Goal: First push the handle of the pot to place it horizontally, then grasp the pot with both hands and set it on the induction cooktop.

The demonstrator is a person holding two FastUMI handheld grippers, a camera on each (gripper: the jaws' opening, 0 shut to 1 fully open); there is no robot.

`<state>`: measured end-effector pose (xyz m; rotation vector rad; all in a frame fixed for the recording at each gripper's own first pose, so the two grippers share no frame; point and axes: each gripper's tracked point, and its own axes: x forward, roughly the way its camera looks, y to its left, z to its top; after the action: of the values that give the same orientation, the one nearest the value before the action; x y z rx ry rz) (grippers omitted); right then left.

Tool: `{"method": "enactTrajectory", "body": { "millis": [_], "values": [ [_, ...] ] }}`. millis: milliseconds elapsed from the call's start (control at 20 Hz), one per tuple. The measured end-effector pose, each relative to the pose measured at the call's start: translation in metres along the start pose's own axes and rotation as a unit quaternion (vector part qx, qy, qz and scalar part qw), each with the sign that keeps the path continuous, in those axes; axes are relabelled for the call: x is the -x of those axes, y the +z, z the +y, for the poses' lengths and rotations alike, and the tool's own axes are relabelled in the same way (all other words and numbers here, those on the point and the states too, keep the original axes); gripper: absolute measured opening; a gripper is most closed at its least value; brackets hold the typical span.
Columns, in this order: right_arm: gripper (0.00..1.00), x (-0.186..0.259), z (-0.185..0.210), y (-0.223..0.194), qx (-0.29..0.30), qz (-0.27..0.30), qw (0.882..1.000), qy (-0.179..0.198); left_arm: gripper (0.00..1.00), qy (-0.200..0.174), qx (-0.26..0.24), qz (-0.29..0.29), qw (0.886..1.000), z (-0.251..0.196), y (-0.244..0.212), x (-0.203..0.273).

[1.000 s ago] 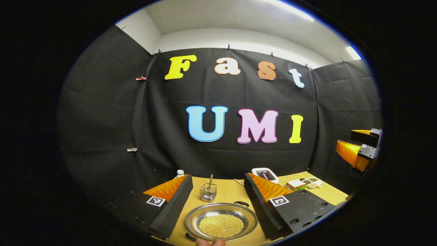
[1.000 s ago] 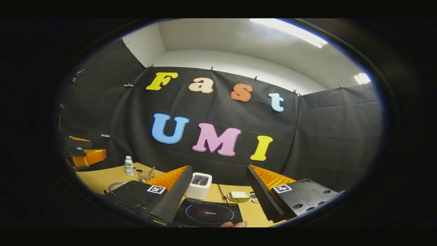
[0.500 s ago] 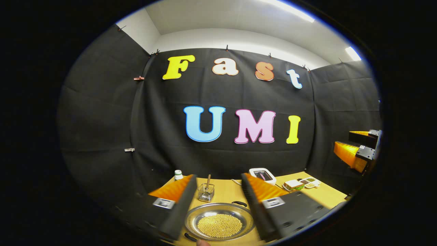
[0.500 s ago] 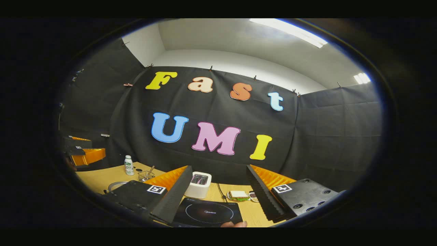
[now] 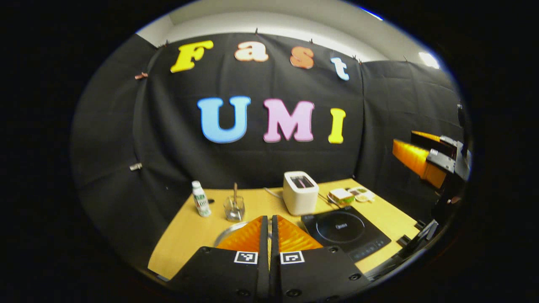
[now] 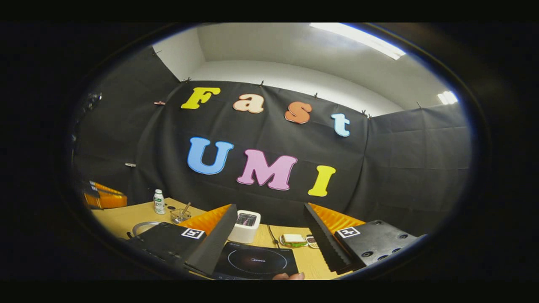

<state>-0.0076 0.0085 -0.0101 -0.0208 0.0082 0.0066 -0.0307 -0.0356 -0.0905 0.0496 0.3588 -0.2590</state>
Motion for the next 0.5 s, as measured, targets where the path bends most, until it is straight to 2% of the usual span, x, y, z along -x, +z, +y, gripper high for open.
{"method": "enactTrajectory", "body": {
  "millis": [100, 250, 400, 500],
  "values": [
    [0.98, 0.000, 0.001, -0.003, 0.001, 0.003, 1.000, 0.001, 0.05, -0.030, 0.014, 0.072, 0.997, -0.008, -0.041, -0.008],
    [0.98, 0.001, 0.001, -0.008, 0.004, 0.010, 1.000, 0.002, 0.05, -0.092, 0.037, 0.170, 0.980, -0.033, -0.100, -0.005],
    [0.98, 0.002, 0.001, -0.010, 0.005, 0.014, 1.000, 0.003, 0.05, -0.093, 0.049, 0.268, 0.958, -0.022, -0.157, 0.000],
    [0.98, 0.005, 0.001, -0.013, 0.005, 0.017, 1.000, 0.003, 0.05, -0.081, 0.055, 0.301, 0.949, -0.007, -0.179, 0.000]
  ]
}}
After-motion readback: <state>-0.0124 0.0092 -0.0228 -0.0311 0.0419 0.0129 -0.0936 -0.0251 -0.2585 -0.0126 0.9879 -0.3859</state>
